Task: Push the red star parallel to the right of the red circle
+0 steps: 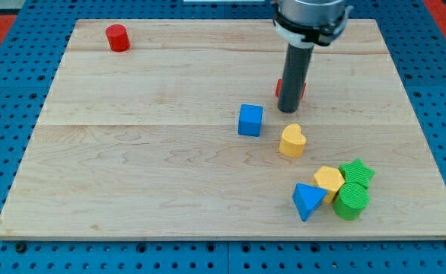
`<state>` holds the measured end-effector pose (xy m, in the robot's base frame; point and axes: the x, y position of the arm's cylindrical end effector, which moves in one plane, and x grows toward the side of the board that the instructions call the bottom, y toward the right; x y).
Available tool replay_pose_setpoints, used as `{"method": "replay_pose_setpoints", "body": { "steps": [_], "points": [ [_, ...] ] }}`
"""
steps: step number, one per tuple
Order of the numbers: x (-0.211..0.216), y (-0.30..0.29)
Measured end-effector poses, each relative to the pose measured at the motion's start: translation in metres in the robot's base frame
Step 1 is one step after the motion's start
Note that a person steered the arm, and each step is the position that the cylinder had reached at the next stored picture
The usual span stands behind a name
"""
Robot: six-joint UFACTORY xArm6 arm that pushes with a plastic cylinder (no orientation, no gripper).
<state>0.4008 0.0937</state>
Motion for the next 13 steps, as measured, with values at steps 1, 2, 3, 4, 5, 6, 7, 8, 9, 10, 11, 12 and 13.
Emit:
{"method": "replay_pose_setpoints", "body": {
  "steps": [1,2,3,4,5,6,7,8,9,10,11,12,13],
  "points": [
    [-0.014,0.020],
    [-0.027,0.038],
    [-0.049,0.038],
    [-0.063,0.038],
    [-0.064,0.055],
    [-0.064,0.056],
    [-0.066,0.056],
    [-0.089,0.056],
    [-0.118,0.052],
    [-0.112,0.071],
    [-0.097,0.116],
    [-0.074,0.065],
    [-0.112,-0.002]
  ]
}}
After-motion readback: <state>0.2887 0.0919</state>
